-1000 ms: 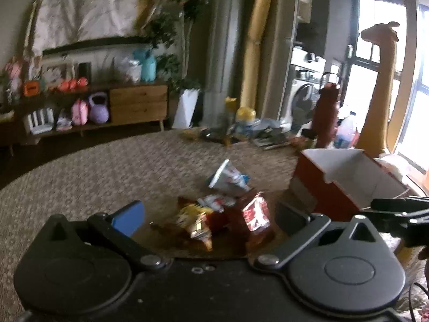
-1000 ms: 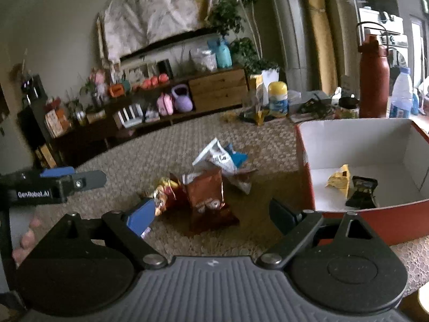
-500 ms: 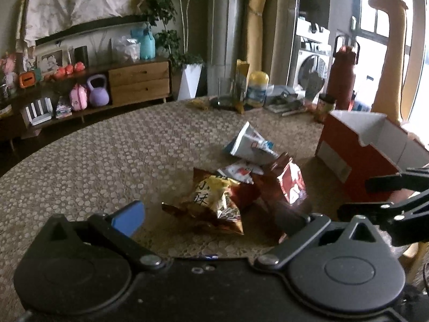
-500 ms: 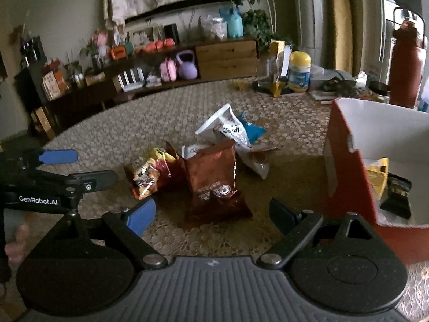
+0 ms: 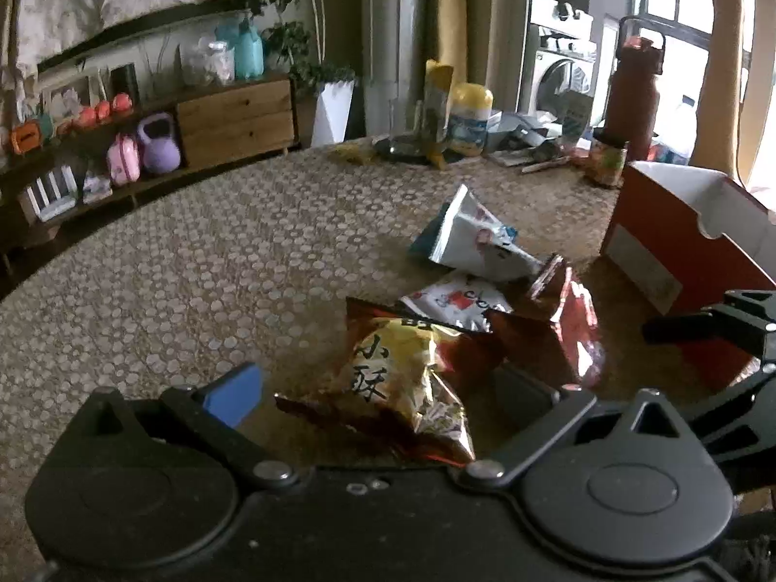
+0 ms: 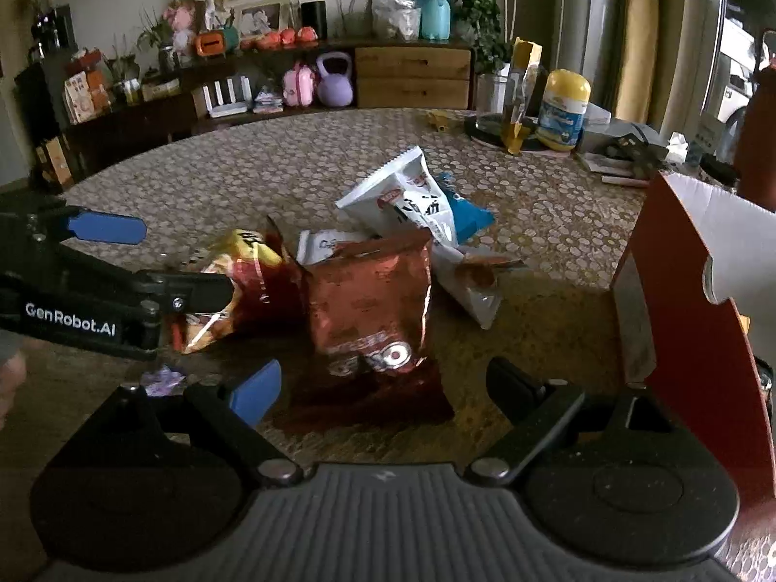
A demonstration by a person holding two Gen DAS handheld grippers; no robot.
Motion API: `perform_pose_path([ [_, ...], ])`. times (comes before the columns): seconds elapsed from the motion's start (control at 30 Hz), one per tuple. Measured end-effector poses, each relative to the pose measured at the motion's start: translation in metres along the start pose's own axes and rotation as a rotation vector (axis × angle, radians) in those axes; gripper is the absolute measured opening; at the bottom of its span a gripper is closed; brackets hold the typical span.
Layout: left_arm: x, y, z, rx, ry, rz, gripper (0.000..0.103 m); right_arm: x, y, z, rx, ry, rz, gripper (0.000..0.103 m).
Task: Organize snacks
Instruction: 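Grasp the yellow chip bag with the left gripper while the right gripper grasps the brown Oreo packet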
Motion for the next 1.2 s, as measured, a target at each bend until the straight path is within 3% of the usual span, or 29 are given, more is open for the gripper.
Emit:
perform_pose_path([
  [0.13,0.0,-0.011,0.0,-0.022,0.008,0.011,0.095,-0.001,-0.009,-0.003,-0.008,0.005,-0.012,0.092],
  [0.37,0.001,-0.025,0.003,-0.049,0.025,0.021,0.077,-0.007,-0.018,-0.006,0.006,0.01,-0.014,0.091],
  [0.43,0.002,-0.025,0.002,-0.046,0.023,0.025,0.075,-0.008,-0.018,-0.006,0.003,0.006,-0.023,0.082],
  [0.5,0.002,-0.025,0.001,-0.042,0.022,0.026,0.069,-0.008,-0.02,-0.006,-0.001,0.006,-0.022,0.079],
  [0.63,0.003,-0.023,0.001,-0.04,0.013,0.014,0.06,-0.008,-0.019,-0.006,-0.005,-0.013,-0.021,0.06],
  [0.7,0.004,-0.022,0.0,-0.039,0.004,0.01,0.057,-0.006,-0.018,-0.005,-0.004,-0.02,-0.006,0.058],
  [0.83,0.006,-0.019,0.001,-0.041,-0.001,-0.001,0.054,-0.003,-0.013,-0.004,-0.003,-0.054,0.008,0.051],
  [1.2,0.009,0.012,0.006,-0.03,0.063,0.019,0.052,-0.002,0.019,0.005,-0.013,-0.097,0.016,0.05],
])
Point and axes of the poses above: each gripper's, at about its wrist camera, not at the fingertips, and y roughly against the way its jaws point, x to its right, z to its underside, the point moved 8 cm from there along -y, roughly the way its jaws point, and after that the axes turned 3 degrees about z, right-handed, at the moved point
